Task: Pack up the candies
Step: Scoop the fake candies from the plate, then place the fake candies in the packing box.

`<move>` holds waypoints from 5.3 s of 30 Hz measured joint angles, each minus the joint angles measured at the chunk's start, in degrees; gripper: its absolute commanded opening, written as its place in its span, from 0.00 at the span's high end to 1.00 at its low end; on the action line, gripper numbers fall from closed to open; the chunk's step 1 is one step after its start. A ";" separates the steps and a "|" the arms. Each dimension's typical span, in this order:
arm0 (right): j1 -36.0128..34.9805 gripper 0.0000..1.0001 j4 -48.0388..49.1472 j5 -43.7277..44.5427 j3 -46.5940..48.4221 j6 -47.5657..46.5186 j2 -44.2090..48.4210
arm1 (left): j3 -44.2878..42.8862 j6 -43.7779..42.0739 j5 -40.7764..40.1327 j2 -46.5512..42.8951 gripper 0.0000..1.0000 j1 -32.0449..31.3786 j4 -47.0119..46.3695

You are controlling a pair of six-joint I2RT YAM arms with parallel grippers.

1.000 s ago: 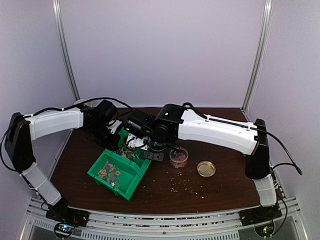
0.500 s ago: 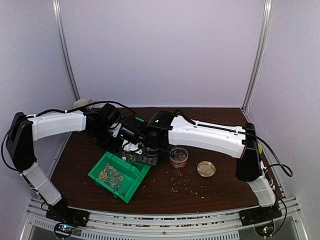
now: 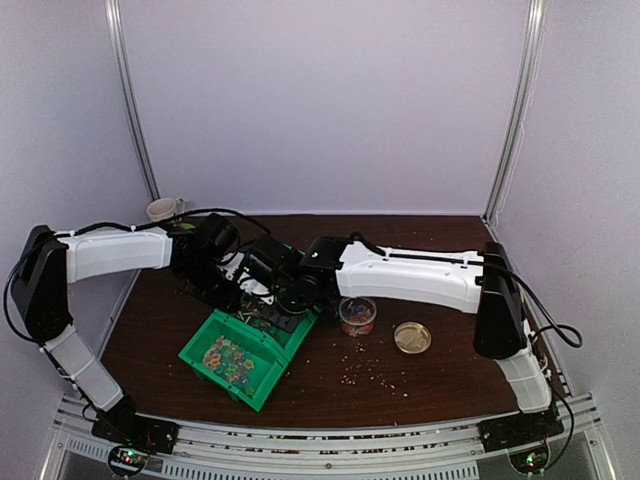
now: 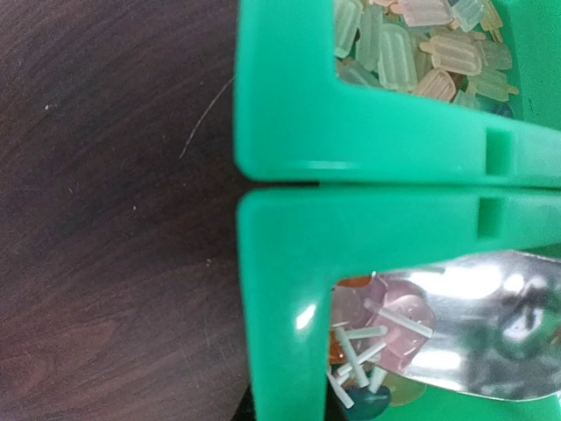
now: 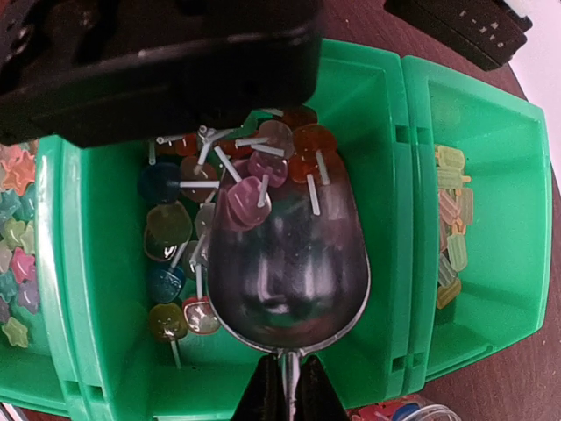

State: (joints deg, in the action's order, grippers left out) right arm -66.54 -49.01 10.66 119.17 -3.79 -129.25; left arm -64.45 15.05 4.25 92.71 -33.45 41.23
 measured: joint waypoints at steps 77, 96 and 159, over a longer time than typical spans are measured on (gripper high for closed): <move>5.29 1.00 76.52 -15.93 -53.27 5.07 12.63 | 3.15 1.05 3.08 -2.75 1.00 5.44 -2.03; 5.42 1.00 89.99 -16.04 -67.10 3.76 19.52 | 2.08 1.14 6.47 -2.51 1.00 5.62 -1.14; 13.07 1.00 27.17 -1.75 -69.16 0.22 62.05 | 0.31 2.21 6.86 -1.07 1.00 6.88 -0.63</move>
State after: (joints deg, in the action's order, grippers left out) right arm -53.47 -21.85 8.91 50.02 -3.57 -67.20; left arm -64.14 17.26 11.11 91.64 -26.57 40.60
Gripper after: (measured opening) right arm 0.078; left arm 0.072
